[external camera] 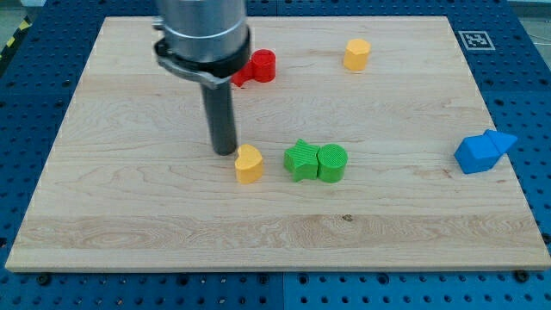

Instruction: Move the yellow heart to the left side of the green star

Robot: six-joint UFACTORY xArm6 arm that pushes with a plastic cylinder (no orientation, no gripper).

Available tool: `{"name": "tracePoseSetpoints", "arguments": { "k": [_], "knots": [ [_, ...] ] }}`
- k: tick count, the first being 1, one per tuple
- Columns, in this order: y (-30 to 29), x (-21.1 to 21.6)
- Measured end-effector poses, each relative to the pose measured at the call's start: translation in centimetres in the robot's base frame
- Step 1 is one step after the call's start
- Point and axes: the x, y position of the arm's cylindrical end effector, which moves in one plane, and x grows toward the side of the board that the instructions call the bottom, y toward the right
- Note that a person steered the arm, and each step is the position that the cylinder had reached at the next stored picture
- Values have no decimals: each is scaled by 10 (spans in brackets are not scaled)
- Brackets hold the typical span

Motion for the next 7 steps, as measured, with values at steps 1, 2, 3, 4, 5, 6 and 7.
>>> {"name": "tracePoseSetpoints", "arguments": {
  "k": [1,2,3,4,5,6,7],
  "knots": [
    [-44,20],
    [-32,39],
    [2,39],
    [24,39],
    [46,39],
    [57,39],
    [57,39]
  ]
}}
